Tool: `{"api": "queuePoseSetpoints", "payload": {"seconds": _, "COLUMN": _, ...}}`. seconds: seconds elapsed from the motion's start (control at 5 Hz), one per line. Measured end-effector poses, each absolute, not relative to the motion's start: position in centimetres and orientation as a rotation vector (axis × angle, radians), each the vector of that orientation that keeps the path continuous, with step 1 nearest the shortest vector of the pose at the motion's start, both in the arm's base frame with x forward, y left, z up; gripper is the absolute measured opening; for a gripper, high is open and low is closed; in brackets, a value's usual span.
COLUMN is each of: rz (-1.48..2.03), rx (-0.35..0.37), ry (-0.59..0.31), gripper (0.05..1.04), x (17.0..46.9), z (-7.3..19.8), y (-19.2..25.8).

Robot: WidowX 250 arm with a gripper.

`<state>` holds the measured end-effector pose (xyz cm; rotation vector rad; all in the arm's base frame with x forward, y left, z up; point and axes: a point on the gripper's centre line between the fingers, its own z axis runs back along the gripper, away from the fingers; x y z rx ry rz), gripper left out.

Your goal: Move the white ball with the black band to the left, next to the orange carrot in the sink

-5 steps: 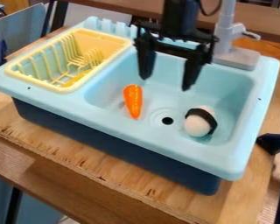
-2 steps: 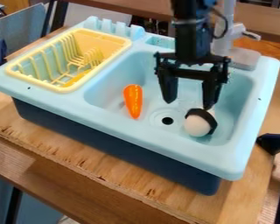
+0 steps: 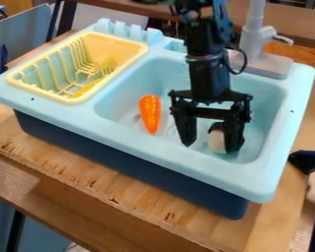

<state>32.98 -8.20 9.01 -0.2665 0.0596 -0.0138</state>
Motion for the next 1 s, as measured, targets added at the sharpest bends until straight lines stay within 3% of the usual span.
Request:
{"api": "queuePoseSetpoints", "payload": {"seconds": 0.2, "rz": -0.019, "rx": -0.301, "ry": 0.032, "gripper": 1.001, "x": 33.4, "z": 9.1, "y": -8.7}}
{"api": "queuePoseSetpoints", "payload": {"seconds": 0.6, "rz": -0.042, "rx": -0.276, "ry": -0.010, "gripper": 1.001, "x": 35.8, "z": 9.7, "y": -8.6}}
{"api": "queuePoseSetpoints", "payload": {"seconds": 0.8, "rz": -0.035, "rx": -0.237, "ry": 0.026, "gripper": 1.001, "x": 36.4, "z": 9.1, "y": -8.1}}
{"api": "queuePoseSetpoints", "payload": {"seconds": 1.0, "rz": -0.032, "rx": -0.248, "ry": 0.041, "gripper": 0.948, "x": 36.0, "z": 8.7, "y": -8.3}}
